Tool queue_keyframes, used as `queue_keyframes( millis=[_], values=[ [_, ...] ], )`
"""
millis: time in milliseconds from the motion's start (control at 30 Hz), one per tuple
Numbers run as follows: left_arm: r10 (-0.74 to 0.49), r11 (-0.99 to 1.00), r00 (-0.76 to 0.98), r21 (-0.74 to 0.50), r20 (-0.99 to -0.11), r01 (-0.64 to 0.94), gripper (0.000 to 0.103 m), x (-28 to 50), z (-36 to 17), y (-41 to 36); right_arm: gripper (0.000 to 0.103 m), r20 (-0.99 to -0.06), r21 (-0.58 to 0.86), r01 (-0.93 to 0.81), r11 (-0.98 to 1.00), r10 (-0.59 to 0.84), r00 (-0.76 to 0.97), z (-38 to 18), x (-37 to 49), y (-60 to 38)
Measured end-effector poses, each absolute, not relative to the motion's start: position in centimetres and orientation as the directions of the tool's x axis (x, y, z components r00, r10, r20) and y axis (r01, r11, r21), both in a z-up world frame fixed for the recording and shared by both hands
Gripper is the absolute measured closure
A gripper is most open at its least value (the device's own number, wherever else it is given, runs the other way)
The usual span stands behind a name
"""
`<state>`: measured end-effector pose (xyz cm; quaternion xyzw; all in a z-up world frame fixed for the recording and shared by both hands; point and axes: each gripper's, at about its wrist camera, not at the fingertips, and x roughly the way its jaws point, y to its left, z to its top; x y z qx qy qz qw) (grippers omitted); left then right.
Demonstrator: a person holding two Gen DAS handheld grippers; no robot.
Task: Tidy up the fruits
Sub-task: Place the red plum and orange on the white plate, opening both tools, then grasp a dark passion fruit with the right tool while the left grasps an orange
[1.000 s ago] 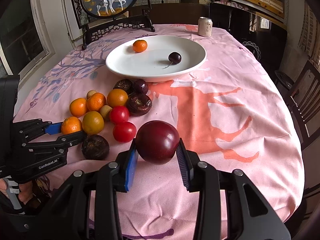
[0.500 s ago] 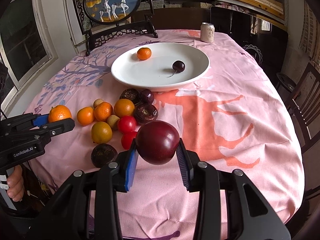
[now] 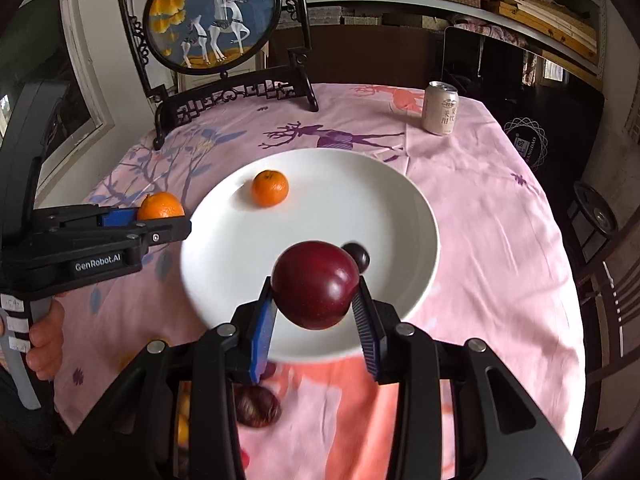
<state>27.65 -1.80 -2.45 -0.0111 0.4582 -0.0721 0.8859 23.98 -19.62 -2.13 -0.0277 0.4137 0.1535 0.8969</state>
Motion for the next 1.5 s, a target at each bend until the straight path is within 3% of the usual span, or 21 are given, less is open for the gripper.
queue_keyframes(
  millis=[200, 400, 433, 467, 500, 800, 833, 933, 1300, 1500],
  values=[
    [-0.119, 0.993, 0.542, -0.094, -0.832, 0.075, 0.062, 32.9, -4.3, -2.3, 0.065, -0.834, 0.036, -0.291, 0.956, 0.189, 0.519, -6.0, 33.8, -17.9],
    [-0.136, 0.991, 0.511, -0.105, -0.849, 0.089, 0.061, 34.6, -5.4, -2.7, 0.063, -0.864, -0.012, -0.316, 0.949, 0.149, 0.481, -8.1, 36.8, -17.0],
    [-0.146, 0.989, 0.512, -0.115, -0.847, 0.092, 0.055, 34.7, -5.4, -2.6, 0.059, -0.863, -0.030, -0.317, 0.948, 0.136, 0.487, -8.0, 36.9, -16.8],
    [-0.159, 0.987, 0.518, -0.126, -0.840, 0.099, 0.048, 34.6, -5.1, -2.5, 0.046, -0.853, -0.053, -0.311, 0.949, 0.119, 0.508, -7.6, 36.7, -16.8],
    [-0.165, 0.986, 0.534, -0.131, -0.829, 0.102, 0.034, 34.3, -4.5, -2.3, 0.044, -0.836, -0.074, -0.299, 0.951, 0.104, 0.539, -6.9, 36.3, -17.0],
    [-0.184, 0.983, 0.677, -0.131, -0.713, 0.130, 0.021, 23.9, 1.1, 0.4, 0.044, -0.747, -0.014, -0.245, 0.969, 0.153, 0.647, 0.1, 25.8, -20.1],
    [-0.176, 0.984, 0.691, -0.127, -0.701, 0.123, 0.018, 22.2, 1.2, 0.7, 0.041, -0.738, -0.004, -0.241, 0.971, 0.160, 0.655, 0.2, 23.8, -20.4],
    [-0.161, 0.987, 0.712, -0.115, -0.683, 0.113, 0.018, 17.6, 0.4, 1.2, 0.008, -0.696, 0.016, -0.212, 0.977, 0.163, 0.700, -0.4, 17.7, -20.6],
    [-0.141, 0.990, 0.682, -0.098, -0.717, 0.102, 0.018, 10.6, -3.2, 1.6, 0.008, -0.688, -0.024, -0.201, 0.979, 0.130, 0.714, -1.9, 8.8, -19.3],
    [-0.111, 0.994, 0.668, -0.083, -0.736, 0.073, 0.018, 9.2, -4.5, 2.7, 0.008, -0.718, -0.004, -0.275, 0.961, 0.189, 0.670, -3.3, 6.5, -17.3]
  ],
)
